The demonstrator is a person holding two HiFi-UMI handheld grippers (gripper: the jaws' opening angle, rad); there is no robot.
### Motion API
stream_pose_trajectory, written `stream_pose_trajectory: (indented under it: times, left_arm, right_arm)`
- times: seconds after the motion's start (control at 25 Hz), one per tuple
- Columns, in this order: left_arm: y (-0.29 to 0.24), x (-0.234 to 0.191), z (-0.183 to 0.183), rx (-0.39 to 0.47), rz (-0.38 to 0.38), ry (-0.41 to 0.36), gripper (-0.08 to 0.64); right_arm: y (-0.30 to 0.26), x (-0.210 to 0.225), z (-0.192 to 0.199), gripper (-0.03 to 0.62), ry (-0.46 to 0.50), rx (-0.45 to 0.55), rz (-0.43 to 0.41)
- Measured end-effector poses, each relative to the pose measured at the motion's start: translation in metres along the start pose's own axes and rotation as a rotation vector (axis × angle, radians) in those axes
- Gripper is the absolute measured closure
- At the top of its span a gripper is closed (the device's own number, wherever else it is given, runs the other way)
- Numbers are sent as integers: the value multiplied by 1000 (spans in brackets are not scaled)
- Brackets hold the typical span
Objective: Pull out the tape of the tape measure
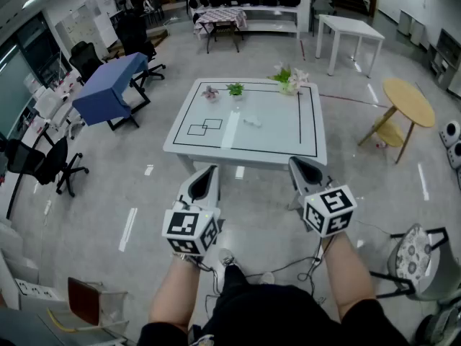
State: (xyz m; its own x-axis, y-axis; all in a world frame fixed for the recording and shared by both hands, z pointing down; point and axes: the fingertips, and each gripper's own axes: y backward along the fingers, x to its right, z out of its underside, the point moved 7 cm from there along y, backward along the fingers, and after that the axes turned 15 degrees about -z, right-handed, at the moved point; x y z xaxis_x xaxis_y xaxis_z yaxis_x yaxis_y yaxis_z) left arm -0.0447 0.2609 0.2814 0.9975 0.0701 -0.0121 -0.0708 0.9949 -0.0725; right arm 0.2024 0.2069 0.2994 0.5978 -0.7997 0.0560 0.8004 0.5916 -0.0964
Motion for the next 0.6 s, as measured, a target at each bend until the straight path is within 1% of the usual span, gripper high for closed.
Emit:
stream_pose_trajectory:
  times: [0.2,0.4,0.6]
  left_arm:
    - [3,-1,1,-2,0,4,557]
    - [2,1,1,4,-3,4,557]
    - [-1,3,2,1,-10,4,557]
  right_arm:
    - [1,-2,1,595,-5,-3,-1]
    - [3,-1,2,594,-36,29,-14]
    - [5,2,3,592,-27,26,-8]
